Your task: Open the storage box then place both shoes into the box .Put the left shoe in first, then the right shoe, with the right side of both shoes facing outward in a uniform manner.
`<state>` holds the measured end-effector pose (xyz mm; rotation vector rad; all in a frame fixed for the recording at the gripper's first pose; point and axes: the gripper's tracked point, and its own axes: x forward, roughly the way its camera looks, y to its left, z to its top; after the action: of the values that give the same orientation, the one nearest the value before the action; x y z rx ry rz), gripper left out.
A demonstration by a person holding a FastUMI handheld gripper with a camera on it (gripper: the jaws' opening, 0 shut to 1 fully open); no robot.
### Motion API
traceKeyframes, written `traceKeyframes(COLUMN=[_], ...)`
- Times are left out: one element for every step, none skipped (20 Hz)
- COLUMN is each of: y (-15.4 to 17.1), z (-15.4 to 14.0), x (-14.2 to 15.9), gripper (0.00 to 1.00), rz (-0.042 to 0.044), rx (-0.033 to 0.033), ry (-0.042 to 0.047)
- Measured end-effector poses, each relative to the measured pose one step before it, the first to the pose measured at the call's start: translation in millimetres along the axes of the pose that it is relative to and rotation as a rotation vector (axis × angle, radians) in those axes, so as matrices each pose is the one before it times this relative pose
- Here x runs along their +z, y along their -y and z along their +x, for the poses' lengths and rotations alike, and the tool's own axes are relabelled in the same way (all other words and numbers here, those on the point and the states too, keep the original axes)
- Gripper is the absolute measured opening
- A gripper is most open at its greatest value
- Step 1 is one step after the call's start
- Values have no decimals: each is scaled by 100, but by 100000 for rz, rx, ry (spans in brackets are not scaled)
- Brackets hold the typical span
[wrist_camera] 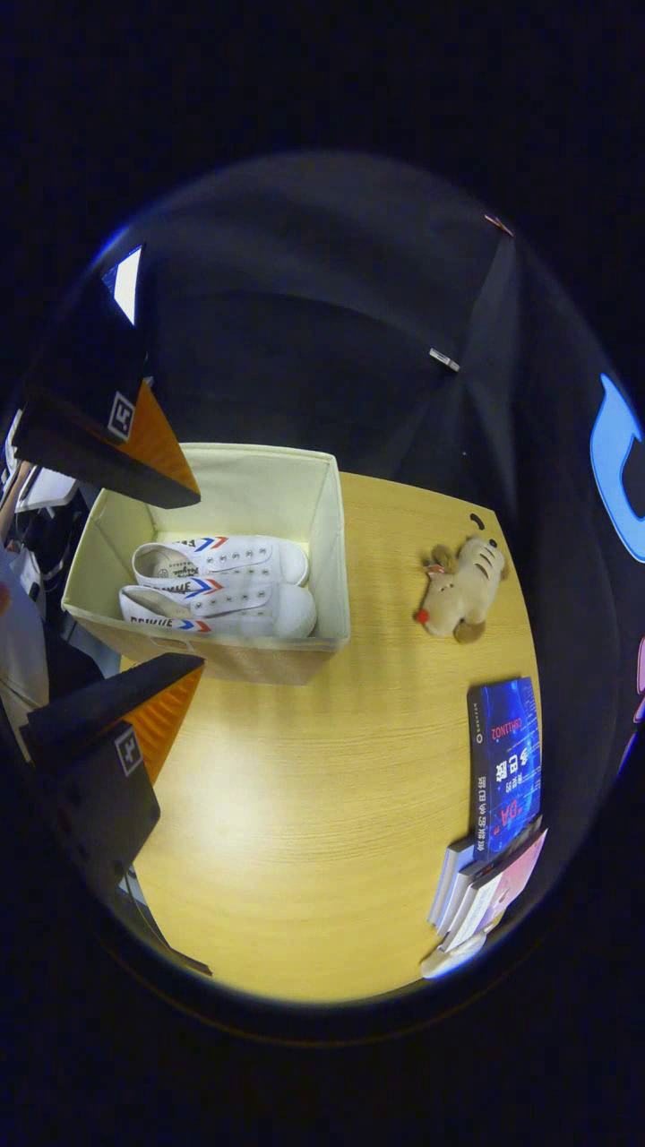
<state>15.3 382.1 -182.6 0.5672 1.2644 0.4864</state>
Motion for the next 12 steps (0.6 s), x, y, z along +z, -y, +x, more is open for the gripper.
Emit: traceKeyframes(y=[371,262,132,216,88,284,232,386,308,462,652,859], z=[-330,-270,-275,-370,-415,-451,-477,-620,-679,-643,-788,-779], x=[-132,44,-33,-106,-118,-41,18,223,206,402,417,603], gripper=[99,99,99,99,99,99,99,99,99,99,99,99], rz=[-1336,-1279,-1275,-1171,-1248,-1138,-1213,-935,-758,-733,-927,-1171], rx=[-510,198,179,221,393,-51,61,-277,-106,-437,-998,-1551], ry=[759,1394,1103,1052,1240,1486,2286,3149,3251,3589,3452,3758])
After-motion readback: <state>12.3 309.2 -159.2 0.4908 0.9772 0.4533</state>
